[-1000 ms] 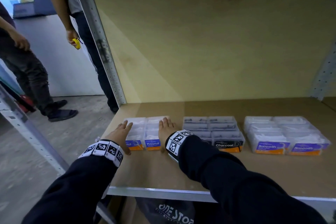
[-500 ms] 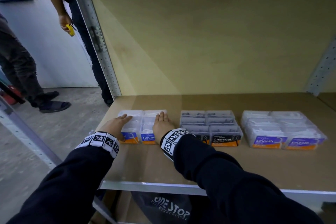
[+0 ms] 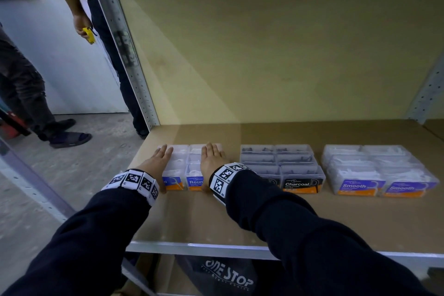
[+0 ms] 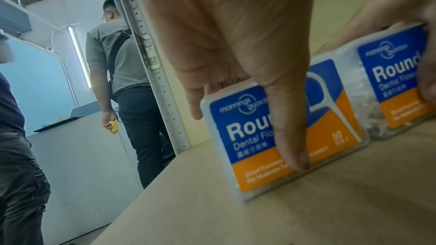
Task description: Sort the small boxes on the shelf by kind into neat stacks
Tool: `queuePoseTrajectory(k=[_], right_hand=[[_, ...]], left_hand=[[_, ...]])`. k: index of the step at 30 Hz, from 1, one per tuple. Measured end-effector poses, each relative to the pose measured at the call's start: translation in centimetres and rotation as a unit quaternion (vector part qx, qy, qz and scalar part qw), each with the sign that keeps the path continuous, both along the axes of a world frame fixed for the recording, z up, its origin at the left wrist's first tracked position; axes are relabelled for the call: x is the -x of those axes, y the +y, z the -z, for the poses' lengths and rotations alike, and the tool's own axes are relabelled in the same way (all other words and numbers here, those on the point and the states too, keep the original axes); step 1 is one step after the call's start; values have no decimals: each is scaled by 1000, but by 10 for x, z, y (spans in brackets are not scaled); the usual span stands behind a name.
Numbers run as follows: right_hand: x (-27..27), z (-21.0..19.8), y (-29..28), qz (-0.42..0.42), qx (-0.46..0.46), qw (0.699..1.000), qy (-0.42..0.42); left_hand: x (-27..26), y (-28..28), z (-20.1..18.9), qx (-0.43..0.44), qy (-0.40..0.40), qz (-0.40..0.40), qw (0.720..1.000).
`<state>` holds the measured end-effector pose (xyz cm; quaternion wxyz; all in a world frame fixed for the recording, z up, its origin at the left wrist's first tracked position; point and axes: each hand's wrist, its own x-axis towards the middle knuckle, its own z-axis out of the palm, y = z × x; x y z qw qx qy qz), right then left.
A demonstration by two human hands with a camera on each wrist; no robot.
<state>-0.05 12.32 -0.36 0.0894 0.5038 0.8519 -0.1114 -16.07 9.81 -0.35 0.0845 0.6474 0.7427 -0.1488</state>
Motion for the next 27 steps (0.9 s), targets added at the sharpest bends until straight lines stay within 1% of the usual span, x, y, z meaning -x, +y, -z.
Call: queuePoseTrajectory(k=[3,9,13,16,21,25,27], right_hand=[[4,2,-1,10,15,1000,-9],[9,1,0,26,42,999,-1],[10,2,0,32,45,998,17],[9,2,0,27,49,998,4],[5,4,0,22,23,999,4],[-3,3,-11,9,-4,998,54],[-11,-6,-22,-8,-12,997,82]], left_hand=[[-1,3,0,10,4,-2,1000],[1,5,-3,20,15,8,1000],[0,5,-3,20,16,12,1000],[-1,4,-2,12,5,3,1000],[-1,-1,-1,-15,-14,-8,1000],[-6,-8,-5,-35,-19,-11,999],[-13,-15,-12,-55,-36,11,998]])
